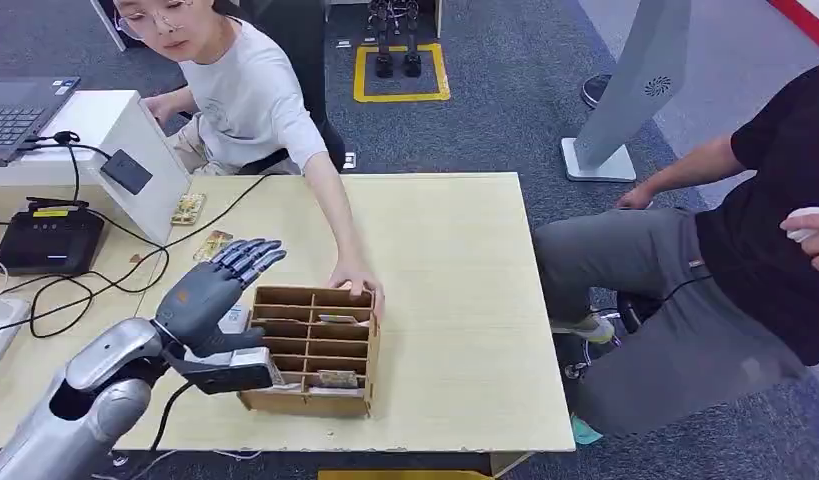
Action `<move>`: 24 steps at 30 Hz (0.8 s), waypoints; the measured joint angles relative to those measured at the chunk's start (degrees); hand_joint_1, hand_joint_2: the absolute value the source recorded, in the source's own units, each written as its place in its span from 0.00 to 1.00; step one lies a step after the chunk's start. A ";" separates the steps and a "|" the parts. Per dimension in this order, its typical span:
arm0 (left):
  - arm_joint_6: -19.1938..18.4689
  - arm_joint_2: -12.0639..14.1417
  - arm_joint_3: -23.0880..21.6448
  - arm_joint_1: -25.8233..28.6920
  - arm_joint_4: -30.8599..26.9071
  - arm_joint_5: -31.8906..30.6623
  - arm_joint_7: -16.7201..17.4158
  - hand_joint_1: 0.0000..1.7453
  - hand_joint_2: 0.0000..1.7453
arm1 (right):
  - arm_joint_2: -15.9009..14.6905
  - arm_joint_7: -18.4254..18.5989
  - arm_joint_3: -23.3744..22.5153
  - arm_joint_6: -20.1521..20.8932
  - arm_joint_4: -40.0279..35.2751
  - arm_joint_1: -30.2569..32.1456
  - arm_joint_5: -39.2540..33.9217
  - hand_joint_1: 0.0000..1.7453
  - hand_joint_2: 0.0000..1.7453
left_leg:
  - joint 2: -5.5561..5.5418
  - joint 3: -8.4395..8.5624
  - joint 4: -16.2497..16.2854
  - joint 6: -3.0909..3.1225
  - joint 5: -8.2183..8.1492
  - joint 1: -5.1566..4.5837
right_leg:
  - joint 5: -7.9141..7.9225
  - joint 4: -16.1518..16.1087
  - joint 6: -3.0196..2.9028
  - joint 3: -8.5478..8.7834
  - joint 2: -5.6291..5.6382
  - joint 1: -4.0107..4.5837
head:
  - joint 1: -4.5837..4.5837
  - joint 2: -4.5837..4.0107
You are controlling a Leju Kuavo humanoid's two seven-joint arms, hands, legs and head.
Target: Pass the card to the sensor for recognition and then transmit it.
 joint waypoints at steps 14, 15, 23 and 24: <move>-0.48 1.86 -1.27 -0.55 0.61 0.74 -0.20 0.00 1.00 | 0.00 -0.02 0.00 0.00 0.00 0.00 0.07 0.00 1.00 | 0.00 -0.01 0.00 0.00 0.00 0.00 | 0.00 0.00 0.00 0.00 0.00 0.00 | 0.02 0.00; -0.48 2.03 -1.38 -0.64 0.61 0.83 -0.26 0.00 1.00 | -0.02 -0.02 -0.02 0.00 0.00 -0.01 0.07 0.00 1.00 | 0.00 -0.01 0.00 0.00 0.00 0.00 | 0.00 0.00 0.00 0.00 0.00 0.00 | 0.00 0.00; -0.57 2.60 -2.69 -0.76 0.68 0.98 -0.42 0.00 1.00 | 0.00 -0.02 -0.02 0.07 0.00 -0.01 0.15 0.00 1.00 | 0.00 -0.03 0.00 0.00 0.00 0.00 | 0.00 0.00 0.00 0.00 -0.01 0.00 | 0.00 0.00; -0.55 2.60 -2.89 -0.76 0.70 0.88 -0.42 0.00 1.00 | 0.00 -0.02 -0.02 0.07 0.00 -0.01 0.17 0.00 1.00 | 0.00 -0.03 0.00 0.00 0.00 0.00 | 0.00 0.00 0.00 0.00 -0.01 0.00 | 0.02 0.00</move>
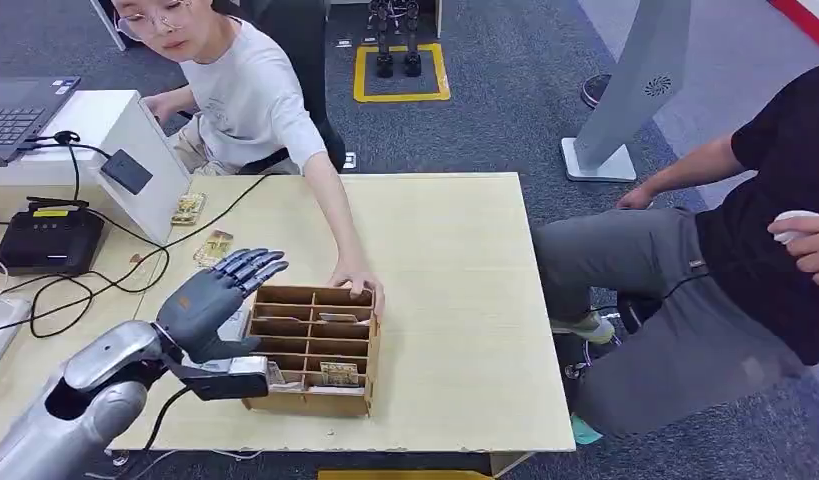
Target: Pass the card to the sensor for recognition and then transmit it.
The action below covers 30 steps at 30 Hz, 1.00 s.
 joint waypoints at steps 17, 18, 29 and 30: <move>0.24 -0.31 -2.10 0.01 1.05 -1.09 0.98 0.00 1.00 | -0.02 0.00 -0.02 0.00 -0.02 0.00 0.70 0.00 1.00 | 0.00 -0.01 0.00 0.00 0.00 0.00 | 0.00 0.00 0.00 -0.02 0.00 0.00 | -0.02 0.00; 0.24 -0.33 -2.14 0.01 1.09 -1.09 0.98 0.00 1.00 | 0.00 0.00 -0.02 0.00 -0.02 0.00 0.72 0.00 1.00 | 0.00 -0.01 0.00 0.00 0.00 0.00 | 0.00 0.00 0.00 -0.02 0.00 0.00 | -0.02 0.00; 0.55 -0.59 -2.69 0.02 1.53 -1.33 1.03 0.00 1.00 | -0.02 0.00 0.00 0.11 -0.02 -0.01 0.85 0.00 1.00 | 0.00 -0.02 0.00 0.00 0.00 0.00 | 0.00 0.00 0.00 -0.02 0.00 0.00 | -0.02 0.00; 0.81 -0.68 -2.73 0.02 1.62 -1.46 1.07 0.00 1.00 | 0.00 0.00 0.00 0.11 -0.02 -0.01 0.87 0.00 1.00 | 0.00 -0.02 0.00 0.00 0.00 0.00 | 0.00 0.00 0.00 -0.02 0.00 0.00 | -0.02 0.00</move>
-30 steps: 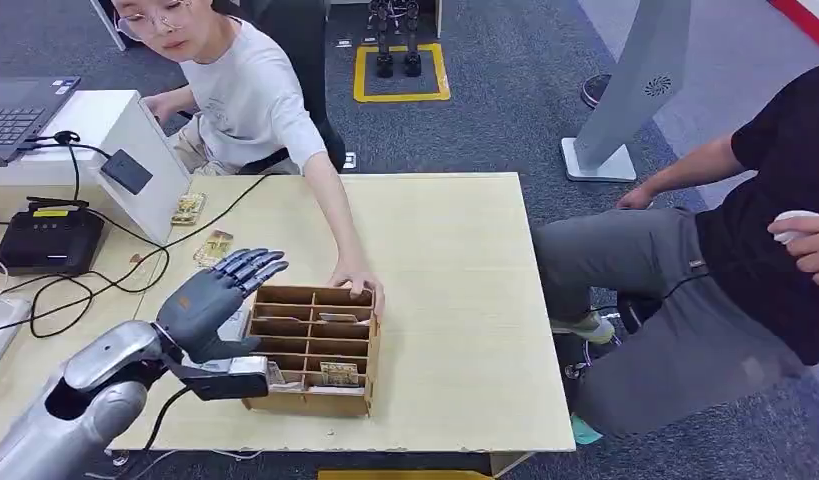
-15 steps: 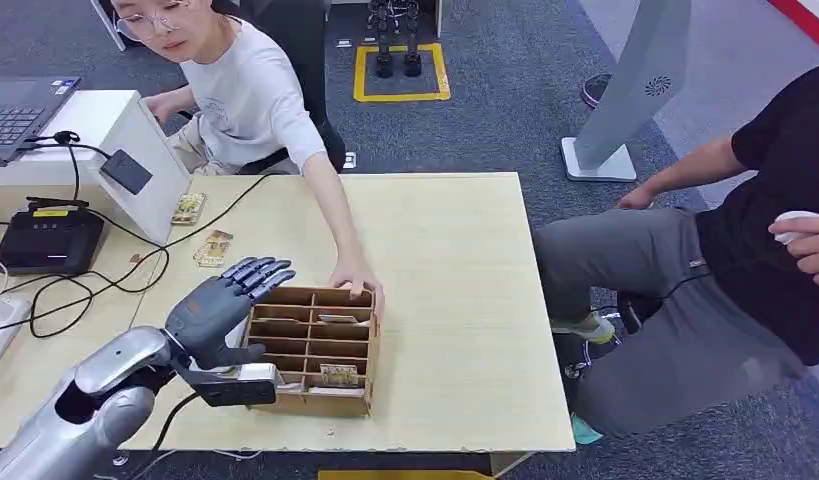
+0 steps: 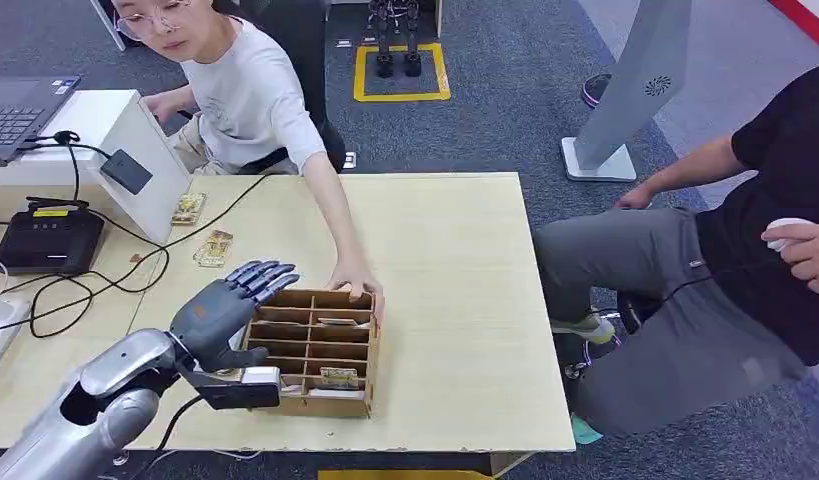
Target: Pass the card to the sensor for recognition and then transmit it.
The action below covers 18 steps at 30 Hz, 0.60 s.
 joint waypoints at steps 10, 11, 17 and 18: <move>0.81 -0.92 -0.15 -0.02 1.55 -1.86 1.07 0.00 1.00 | -0.02 -0.55 -0.09 -0.09 0.00 -0.06 0.13 0.00 1.00 | 0.00 0.00 0.00 0.00 0.00 0.00 | 0.00 0.00 0.00 0.00 0.00 0.00 | 0.00 0.00; 0.81 -0.90 -0.17 -0.01 1.75 -1.90 1.11 0.00 1.00 | -0.02 -0.55 -0.09 -0.09 0.00 -0.05 0.15 0.00 1.00 | 0.00 0.00 0.00 0.00 0.00 0.00 | 0.00 0.00 0.00 0.00 0.00 0.00 | 0.00 0.00; 0.88 -0.90 -0.22 0.00 2.45 -2.03 1.14 0.00 1.00 | -0.02 -0.55 -0.09 -0.11 0.00 -0.06 0.17 0.00 1.00 | 0.00 -0.01 0.00 0.00 0.00 0.00 | 0.00 0.00 0.00 -0.01 0.00 0.00 | 0.00 0.00; 0.90 -0.90 -0.24 0.00 2.54 -2.03 1.14 0.00 1.00 | -0.02 -0.59 -0.11 -0.11 0.00 -0.06 0.20 0.00 1.00 | 0.00 -0.01 0.00 0.00 0.00 0.00 | 0.00 0.00 0.00 0.00 0.00 0.00 | 0.00 0.00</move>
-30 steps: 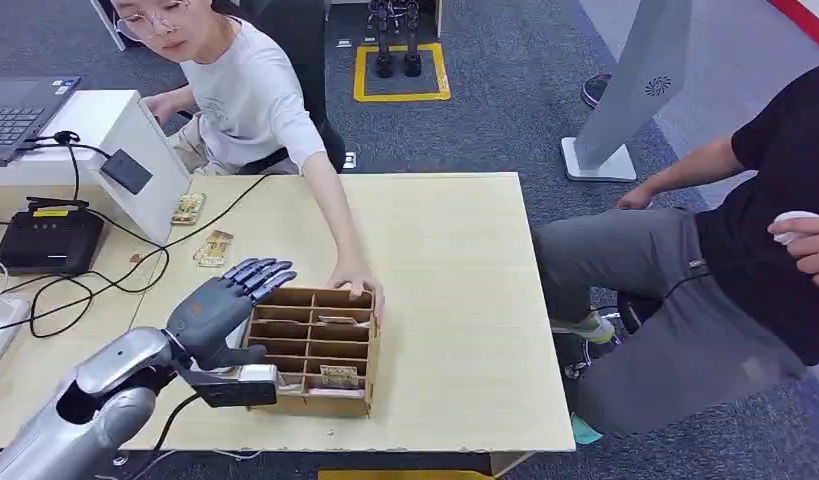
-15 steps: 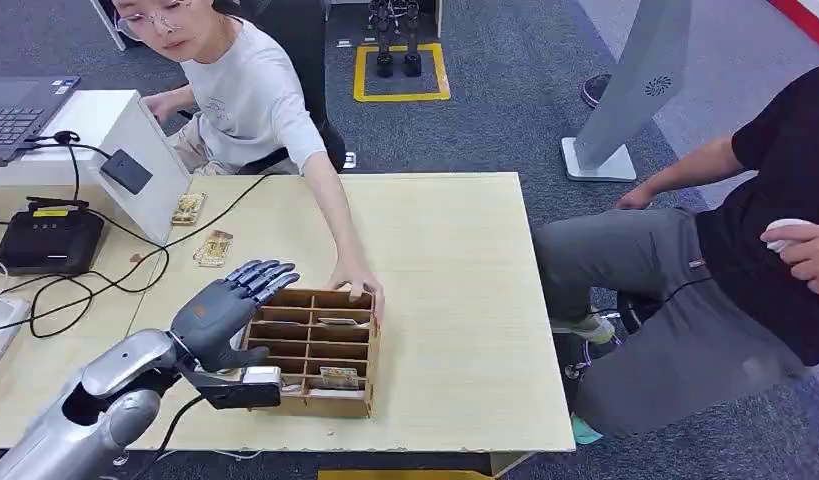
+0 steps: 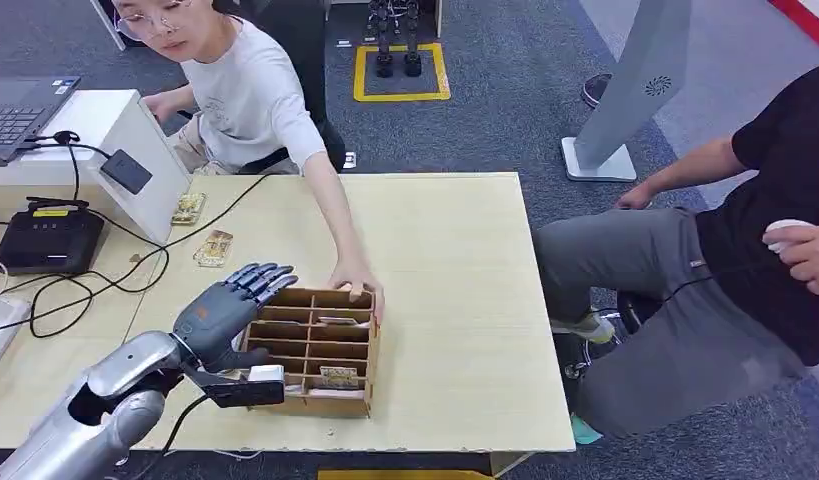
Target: Pass the card to the sensor for recognition and then transmit it.
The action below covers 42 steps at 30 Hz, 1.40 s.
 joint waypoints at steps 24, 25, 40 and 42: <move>0.55 0.13 -0.22 0.21 0.11 -0.24 -0.11 1.00 1.00 | 0.02 -0.13 -0.92 -0.04 0.00 0.00 0.61 0.00 1.00 | 0.00 -0.02 0.00 0.00 0.00 0.00 | 0.00 0.00 0.00 -0.01 0.00 0.00 | 0.00 -0.02; 0.55 0.17 -0.22 0.22 0.11 -0.15 -0.15 1.00 1.00 | 0.00 -0.13 -0.94 -0.04 0.00 0.01 0.61 0.00 1.00 | 0.00 -0.02 0.00 0.00 0.00 0.00 | 0.00 0.00 0.00 -0.01 0.00 0.00 | 0.00 0.00; 0.39 2.21 -0.22 0.47 0.09 3.89 -2.25 1.00 1.00 | 0.00 -0.22 -1.53 -0.26 -0.04 -0.43 0.81 0.00 1.00 | 0.00 -0.02 0.00 0.00 0.00 0.01 | 0.00 0.01 0.00 -0.01 0.00 0.01 | 0.00 0.00; -0.09 3.37 0.22 0.45 -0.13 5.86 -2.91 1.00 1.00 | 0.00 -0.20 -1.77 -0.24 -0.04 -0.54 0.83 0.00 1.00 | 0.00 -0.01 0.00 0.00 0.00 0.01 | 0.00 0.01 0.00 -0.02 0.00 0.01 | 0.00 0.00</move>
